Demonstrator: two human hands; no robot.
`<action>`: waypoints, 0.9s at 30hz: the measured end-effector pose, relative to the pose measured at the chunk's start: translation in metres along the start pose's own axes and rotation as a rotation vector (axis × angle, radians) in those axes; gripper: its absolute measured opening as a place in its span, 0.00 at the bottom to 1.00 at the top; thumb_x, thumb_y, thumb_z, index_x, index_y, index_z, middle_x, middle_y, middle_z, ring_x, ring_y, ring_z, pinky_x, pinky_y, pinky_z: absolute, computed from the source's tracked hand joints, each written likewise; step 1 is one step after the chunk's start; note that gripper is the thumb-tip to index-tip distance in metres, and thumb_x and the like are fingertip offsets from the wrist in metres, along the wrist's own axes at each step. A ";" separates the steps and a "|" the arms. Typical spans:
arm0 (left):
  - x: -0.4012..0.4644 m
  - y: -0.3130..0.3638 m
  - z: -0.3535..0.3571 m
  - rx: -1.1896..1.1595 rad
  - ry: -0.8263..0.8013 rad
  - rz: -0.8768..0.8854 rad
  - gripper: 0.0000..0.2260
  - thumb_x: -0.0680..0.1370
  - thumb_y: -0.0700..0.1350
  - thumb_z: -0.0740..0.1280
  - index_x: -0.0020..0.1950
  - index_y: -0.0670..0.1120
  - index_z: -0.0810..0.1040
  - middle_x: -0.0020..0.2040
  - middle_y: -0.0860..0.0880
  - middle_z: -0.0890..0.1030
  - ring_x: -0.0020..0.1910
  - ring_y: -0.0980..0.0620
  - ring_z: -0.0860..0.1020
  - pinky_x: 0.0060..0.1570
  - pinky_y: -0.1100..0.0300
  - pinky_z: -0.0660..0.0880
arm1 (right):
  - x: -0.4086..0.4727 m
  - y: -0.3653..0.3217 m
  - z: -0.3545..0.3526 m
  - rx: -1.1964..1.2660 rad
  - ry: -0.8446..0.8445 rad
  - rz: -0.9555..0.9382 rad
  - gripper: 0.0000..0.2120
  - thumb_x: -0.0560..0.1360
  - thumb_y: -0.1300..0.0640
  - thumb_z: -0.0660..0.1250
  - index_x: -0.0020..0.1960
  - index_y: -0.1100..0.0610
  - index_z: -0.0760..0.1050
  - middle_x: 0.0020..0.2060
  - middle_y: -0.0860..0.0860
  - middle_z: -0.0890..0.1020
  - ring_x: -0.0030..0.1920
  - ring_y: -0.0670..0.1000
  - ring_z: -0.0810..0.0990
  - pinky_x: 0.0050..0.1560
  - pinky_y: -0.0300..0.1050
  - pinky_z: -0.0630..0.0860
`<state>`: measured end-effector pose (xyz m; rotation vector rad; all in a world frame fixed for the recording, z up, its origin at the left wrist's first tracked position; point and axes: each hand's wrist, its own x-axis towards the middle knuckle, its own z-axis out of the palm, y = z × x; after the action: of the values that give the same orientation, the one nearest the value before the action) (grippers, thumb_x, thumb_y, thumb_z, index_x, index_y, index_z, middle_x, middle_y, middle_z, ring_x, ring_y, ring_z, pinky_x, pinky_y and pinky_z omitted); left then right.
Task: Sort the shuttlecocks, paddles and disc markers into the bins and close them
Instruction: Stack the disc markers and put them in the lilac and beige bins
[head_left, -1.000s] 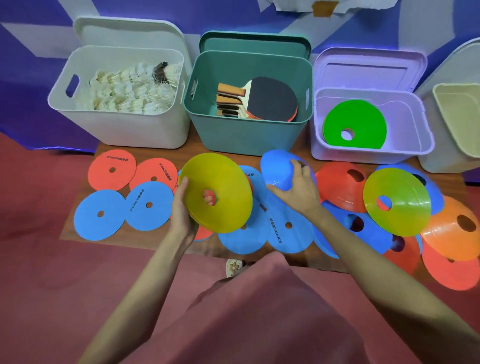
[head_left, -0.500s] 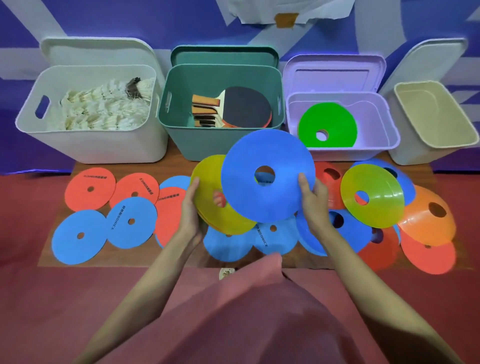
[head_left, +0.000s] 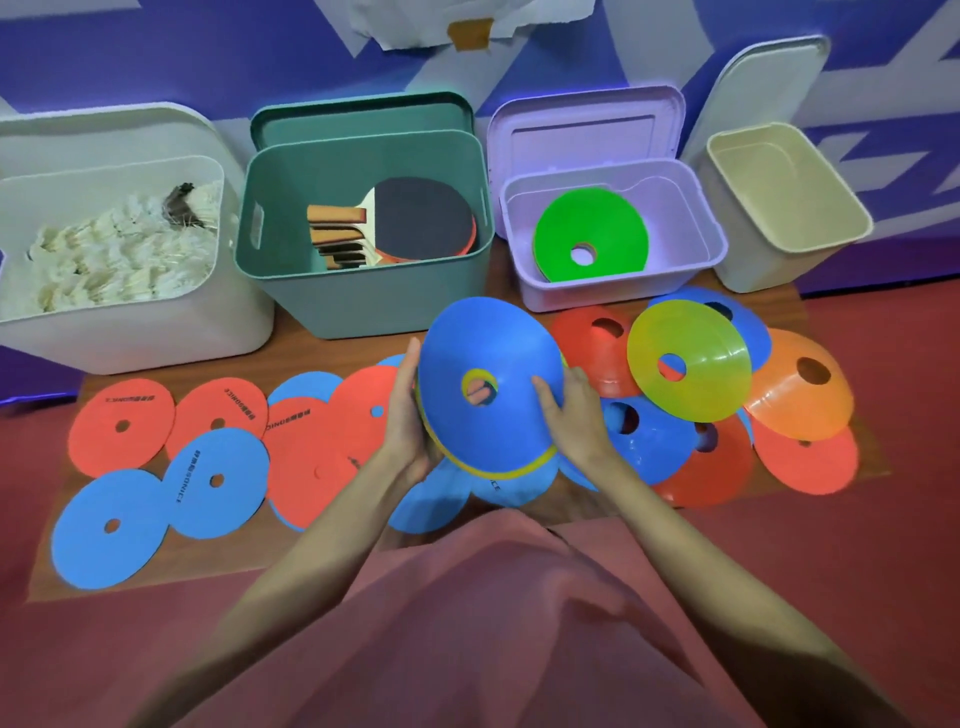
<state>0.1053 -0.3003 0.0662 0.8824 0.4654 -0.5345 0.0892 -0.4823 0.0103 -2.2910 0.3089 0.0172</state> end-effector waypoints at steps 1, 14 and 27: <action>0.001 -0.003 0.004 0.020 -0.013 -0.006 0.23 0.78 0.59 0.59 0.65 0.45 0.77 0.61 0.44 0.80 0.59 0.44 0.79 0.61 0.48 0.75 | 0.001 0.004 -0.003 -0.005 0.000 0.008 0.15 0.79 0.55 0.61 0.57 0.67 0.74 0.49 0.63 0.76 0.54 0.61 0.73 0.54 0.49 0.66; 0.028 -0.021 0.045 0.098 0.018 0.042 0.20 0.80 0.56 0.55 0.62 0.47 0.78 0.60 0.45 0.81 0.60 0.44 0.78 0.60 0.49 0.74 | 0.033 0.123 -0.083 -0.260 0.105 0.201 0.26 0.72 0.51 0.68 0.64 0.65 0.68 0.57 0.61 0.77 0.59 0.64 0.73 0.61 0.54 0.65; 0.028 -0.031 0.051 0.010 0.086 0.080 0.20 0.79 0.56 0.57 0.60 0.46 0.79 0.59 0.44 0.81 0.56 0.44 0.78 0.57 0.50 0.74 | 0.068 0.125 -0.090 -0.345 -0.118 0.224 0.20 0.72 0.50 0.66 0.60 0.60 0.74 0.54 0.59 0.80 0.58 0.63 0.76 0.58 0.54 0.70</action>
<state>0.1158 -0.3655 0.0599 0.9323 0.5031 -0.4270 0.1190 -0.6435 -0.0279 -2.5691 0.5339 0.3424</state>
